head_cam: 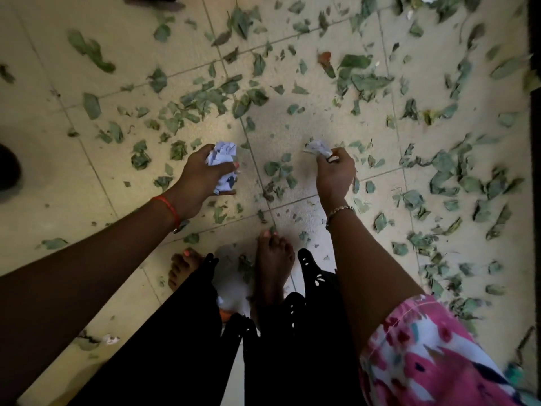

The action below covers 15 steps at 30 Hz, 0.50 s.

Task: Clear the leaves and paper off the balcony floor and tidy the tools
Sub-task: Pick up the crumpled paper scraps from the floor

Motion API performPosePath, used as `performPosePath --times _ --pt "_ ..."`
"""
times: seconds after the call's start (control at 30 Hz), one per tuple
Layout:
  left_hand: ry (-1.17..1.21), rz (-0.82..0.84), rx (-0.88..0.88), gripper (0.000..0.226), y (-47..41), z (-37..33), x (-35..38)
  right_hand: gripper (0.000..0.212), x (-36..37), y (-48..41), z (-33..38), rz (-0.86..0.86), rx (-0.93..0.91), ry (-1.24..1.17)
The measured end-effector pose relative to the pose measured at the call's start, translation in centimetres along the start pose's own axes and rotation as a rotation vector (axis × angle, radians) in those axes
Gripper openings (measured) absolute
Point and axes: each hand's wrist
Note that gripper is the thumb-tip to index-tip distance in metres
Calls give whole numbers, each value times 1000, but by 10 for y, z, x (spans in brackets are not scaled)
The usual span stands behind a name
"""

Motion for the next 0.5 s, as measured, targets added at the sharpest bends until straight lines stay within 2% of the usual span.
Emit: performPosePath --times 0.07,0.13,0.23,0.33,0.5 --pt "9 0 -9 20 8 -10 -2 19 -7 7 13 17 3 -53" --pt "28 13 -12 11 20 -24 -2 20 -19 14 29 35 32 -114" --pt "52 9 -10 26 44 -54 -4 30 -40 22 58 51 100 -213" --pt "96 1 -3 40 76 -99 -7 16 -72 34 113 65 165 -338" --pt "213 -1 37 31 148 -198 -36 34 -146 61 237 173 208 -467"
Point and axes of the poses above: each hand's wrist, its own y-axis away from the middle knuckle, its own x-axis out of the palm, z = x × y, and after that the axes turned 10 degrees about -z, right-handed
